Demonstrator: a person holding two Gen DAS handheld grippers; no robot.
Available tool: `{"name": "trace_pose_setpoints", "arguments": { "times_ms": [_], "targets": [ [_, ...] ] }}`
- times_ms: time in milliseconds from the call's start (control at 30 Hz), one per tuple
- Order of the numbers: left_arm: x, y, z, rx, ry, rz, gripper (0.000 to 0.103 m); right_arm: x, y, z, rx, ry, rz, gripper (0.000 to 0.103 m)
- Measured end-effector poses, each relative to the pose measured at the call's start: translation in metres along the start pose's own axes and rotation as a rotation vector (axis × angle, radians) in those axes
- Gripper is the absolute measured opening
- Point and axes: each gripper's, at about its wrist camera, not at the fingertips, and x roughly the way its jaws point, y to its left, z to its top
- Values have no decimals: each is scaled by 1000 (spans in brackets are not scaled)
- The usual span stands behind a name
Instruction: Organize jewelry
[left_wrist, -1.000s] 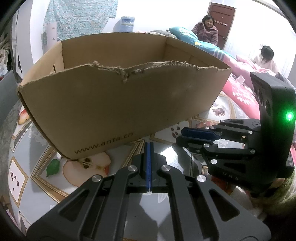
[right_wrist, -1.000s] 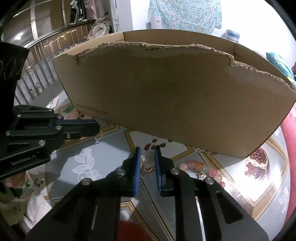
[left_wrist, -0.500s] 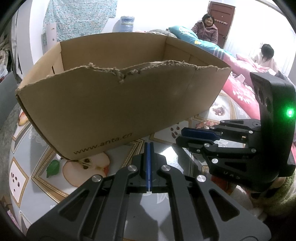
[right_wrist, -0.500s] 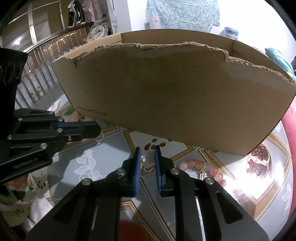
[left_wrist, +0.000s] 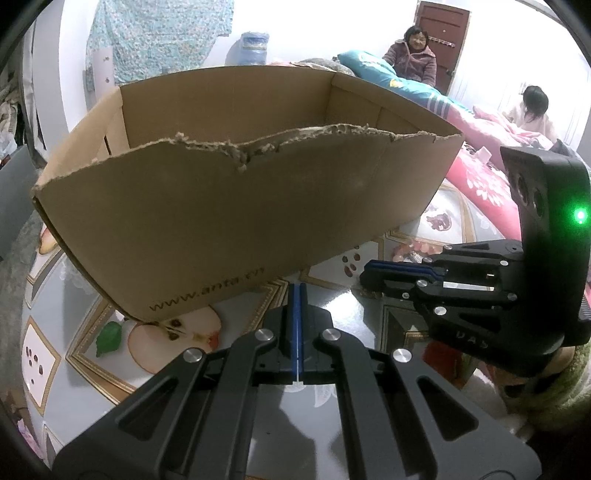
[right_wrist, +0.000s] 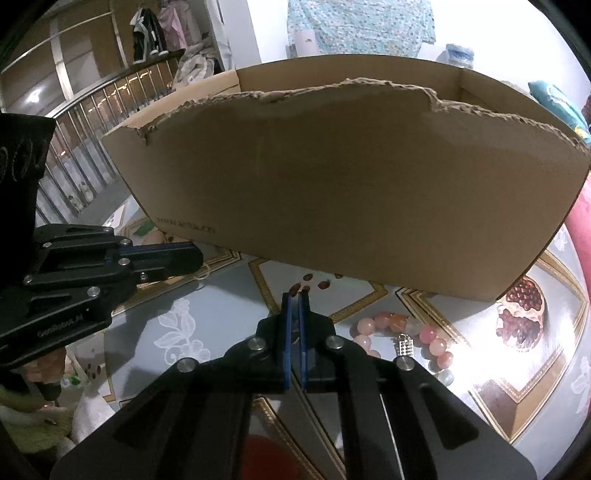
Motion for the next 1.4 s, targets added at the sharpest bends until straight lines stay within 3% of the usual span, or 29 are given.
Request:
{"name": "trace_pose_setpoints", "arguments": {
  "times_ms": [567,900,1400],
  "targets": [
    [0,-2,1,6,9,15,0,-13,-4,-5,46,-3,51,6],
    [-1,-3,1,7,9,16,0,-19,-6,-13,66,-1,57,19],
    [-1,-3,1,7,9,17,0,-20,-7,-14,69,0,61,24]
  ]
}}
